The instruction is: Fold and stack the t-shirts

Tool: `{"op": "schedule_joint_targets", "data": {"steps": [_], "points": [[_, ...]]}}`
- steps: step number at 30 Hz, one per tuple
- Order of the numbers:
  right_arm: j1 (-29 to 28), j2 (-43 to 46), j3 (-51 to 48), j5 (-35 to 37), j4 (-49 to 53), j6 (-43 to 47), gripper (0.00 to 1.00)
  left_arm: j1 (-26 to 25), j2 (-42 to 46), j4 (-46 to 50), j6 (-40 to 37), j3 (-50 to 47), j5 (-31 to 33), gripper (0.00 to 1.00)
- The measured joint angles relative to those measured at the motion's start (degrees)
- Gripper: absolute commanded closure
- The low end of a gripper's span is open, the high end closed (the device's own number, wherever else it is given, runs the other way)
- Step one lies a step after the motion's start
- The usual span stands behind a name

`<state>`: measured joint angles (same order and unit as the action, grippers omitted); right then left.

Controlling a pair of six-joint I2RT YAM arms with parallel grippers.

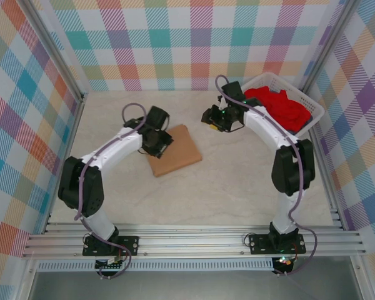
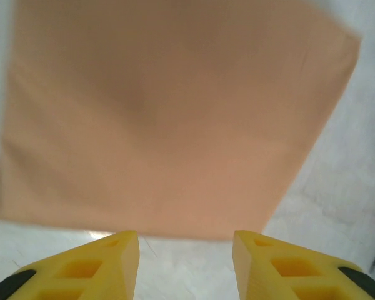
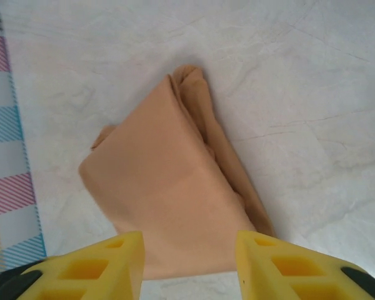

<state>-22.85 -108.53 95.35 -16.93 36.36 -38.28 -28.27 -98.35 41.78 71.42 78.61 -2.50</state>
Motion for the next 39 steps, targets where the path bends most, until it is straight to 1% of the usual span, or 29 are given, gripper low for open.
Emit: {"op": "schedule_joint_targets", "data": {"steps": [1, 3, 6, 8, 11, 13, 15, 17, 19, 21, 24, 26, 29, 32, 34, 36, 39], "points": [[0.0, 1.5, -1.8, 0.0, -0.7, 0.0, 0.58, -1.6, -2.0, 1.0, 2.9, 1.7, 0.0, 0.56], [0.0, 3.6, -5.2, -0.3, -1.6, 0.0, 0.58, -3.6, -7.5, 2.6, 8.0, 6.9, 0.2, 0.52], [0.0, 5.4, -9.7, -0.9, -2.1, 0.0, 0.58, -4.5, -15.5, 5.0, 14.9, 14.9, 0.9, 0.51], [0.0, 6.5, -12.2, -1.3, -2.1, 0.0, 0.58, -4.5, -18.6, 5.2, 19.2, 16.7, 1.4, 0.51], [0.2, 8.6, -14.7, -1.7, -2.1, 0.0, 0.58, -4.6, -20.5, 7.3, 23.9, 16.7, 2.5, 0.49], [0.5, 10.6, -16.1, -1.9, -2.3, 0.2, 0.58, -4.9, -20.5, 9.0, 25.6, 16.8, 4.3, 0.44], [0.8, 12.6, -17.3, -2.2, -2.4, 0.2, 0.58, -5.0, -19.5, 9.7, 26.7, 16.5, 6.5, 0.41], [1.3, 14.1, -18.1, -2.6, -2.5, 0.3, 0.58, -5.0, -16.2, 8.9, 26.2, 13.4, 8.1, 0.37], [1.9, 14.9, -18.6, -3.1, -2.5, 0.3, 0.58, -4.3, -11.5, 9.0, 24.4, 9.0, 8.8, 0.37], [2.3, 15.0, -18.9, -3.5, -2.5, 0.5, 0.57, -2.9, -5.5, 8.5, 20.5, 3.2, 8.4, 0.38], [2.6, 15.0, -19.4, -4.1, -2.5, 0.7, 0.58, 1.8, 1.6, 5.1, 13.5, -5.7, 7.5, 0.40], [2.6, 15.0, -19.6, -4.5, -2.5, 0.9, 0.58, 4.9, 4.1, 1.8, 7.3, -10.9, 7.0, 0.40], [2.6, 15.0, -19.6, -5.0, -2.5, 0.9, 0.57, 8.4, 4.0, -2.6, -3.0, -14.4, 4.8, 0.42], [2.6, 15.0, -19.8, -5.3, -2.6, 0.9, 0.58, 9.4, 1.5, -6.5, -11.6, -14.5, 1.9, 0.44], [2.6, 15.0, -20.1, -5.4, -2.8, 0.9, 0.58, 9.7, -0.2, -9.1, -15.8, -14.5, 0.0, 0.49], [2.7, 15.0, -20.5, -5.6, -2.9, 0.9, 0.58, 9.8, -2.7, -10.5, -18.9, -13.8, -1.9, 0.59], [3.0, 15.0, -21.2, -5.7, -3.0, 0.8, 0.58, 10.0, -6.8, -10.5, -22.2, -11.6, -3.2, 0.62]]}}
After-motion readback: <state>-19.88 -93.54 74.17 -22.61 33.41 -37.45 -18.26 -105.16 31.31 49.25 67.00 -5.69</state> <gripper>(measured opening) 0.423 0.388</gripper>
